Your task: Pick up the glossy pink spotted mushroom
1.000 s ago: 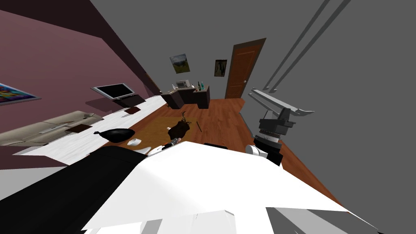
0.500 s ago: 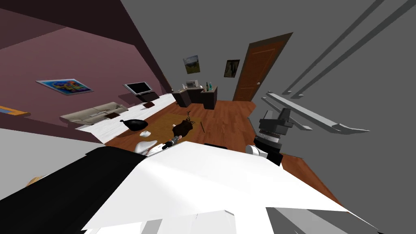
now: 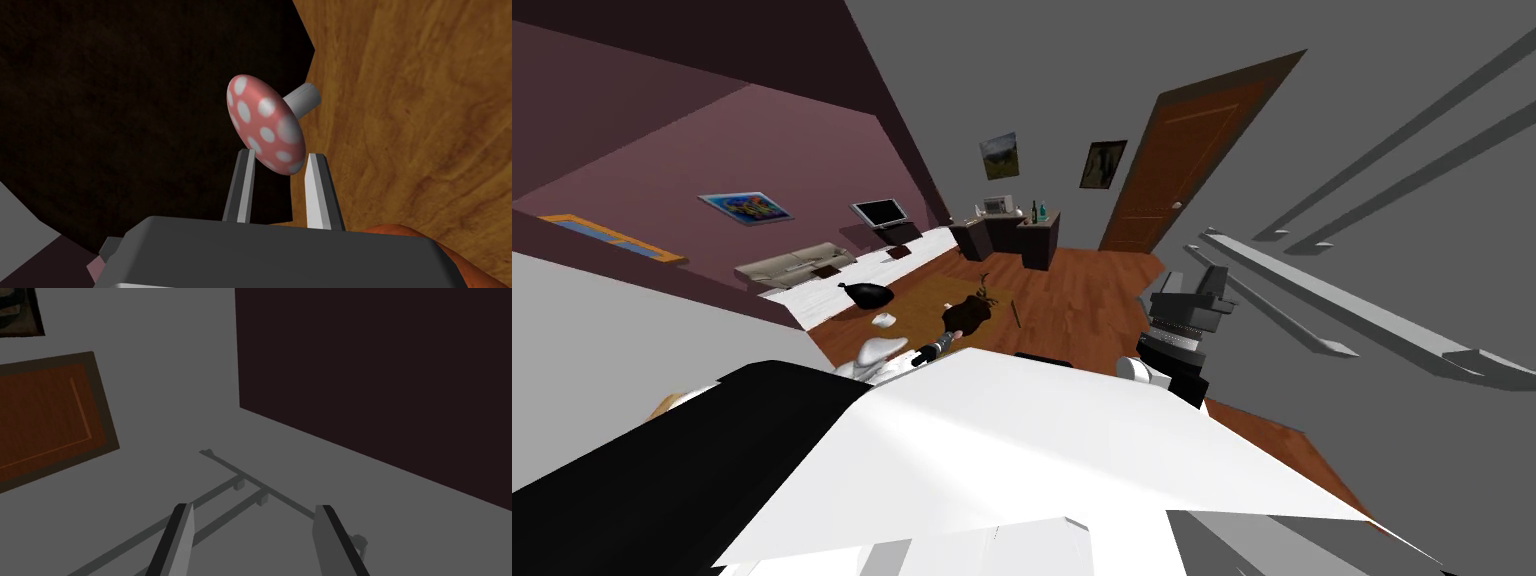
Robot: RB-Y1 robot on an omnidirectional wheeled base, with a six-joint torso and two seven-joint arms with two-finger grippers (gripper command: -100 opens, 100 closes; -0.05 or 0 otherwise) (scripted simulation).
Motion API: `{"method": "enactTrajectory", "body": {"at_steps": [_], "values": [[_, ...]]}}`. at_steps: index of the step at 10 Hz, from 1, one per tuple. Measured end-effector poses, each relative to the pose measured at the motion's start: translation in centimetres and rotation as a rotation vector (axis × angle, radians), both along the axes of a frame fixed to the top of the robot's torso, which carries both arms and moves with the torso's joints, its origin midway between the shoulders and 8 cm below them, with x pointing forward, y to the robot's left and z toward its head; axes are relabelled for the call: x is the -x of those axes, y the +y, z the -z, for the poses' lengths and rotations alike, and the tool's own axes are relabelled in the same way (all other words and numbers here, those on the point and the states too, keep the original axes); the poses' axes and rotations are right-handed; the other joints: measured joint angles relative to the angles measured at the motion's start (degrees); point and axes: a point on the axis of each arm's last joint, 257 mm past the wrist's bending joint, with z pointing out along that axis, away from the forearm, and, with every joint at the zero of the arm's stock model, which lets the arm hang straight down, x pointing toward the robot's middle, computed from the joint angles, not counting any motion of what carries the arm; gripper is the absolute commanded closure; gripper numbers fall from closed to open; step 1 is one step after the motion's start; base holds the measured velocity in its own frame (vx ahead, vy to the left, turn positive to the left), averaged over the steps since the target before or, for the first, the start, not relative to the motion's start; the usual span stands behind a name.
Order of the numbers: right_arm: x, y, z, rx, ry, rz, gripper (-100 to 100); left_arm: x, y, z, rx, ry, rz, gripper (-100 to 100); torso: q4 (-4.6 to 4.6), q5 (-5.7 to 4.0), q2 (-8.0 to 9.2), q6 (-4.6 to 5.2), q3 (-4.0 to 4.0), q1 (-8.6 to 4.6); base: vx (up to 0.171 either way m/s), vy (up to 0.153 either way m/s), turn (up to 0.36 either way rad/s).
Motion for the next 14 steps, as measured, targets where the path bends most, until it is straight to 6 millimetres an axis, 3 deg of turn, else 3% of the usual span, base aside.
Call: {"method": "enactTrajectory", "body": {"at_steps": [6, 14], "values": [[0.0, 0.0, 0.0, 0.000, 0.000, 0.000, 0, -2.7, -1.5, -0.8, -0.006, -0.027, 0.135, 100, -0.07, 0.04, -0.34, 0.05, -0.19, 0.07, 0.106, -0.021, 0.259], [0.0, 0.0, 0.0, 0.000, 0.000, 0.000, 0, -4.1, -3.5, -0.8, -0.014, -0.007, 0.297, 100, -0.09, 0.02, -0.25, 0.02, -0.16, 0.03, 0.077, -0.030, 0.199]]}}
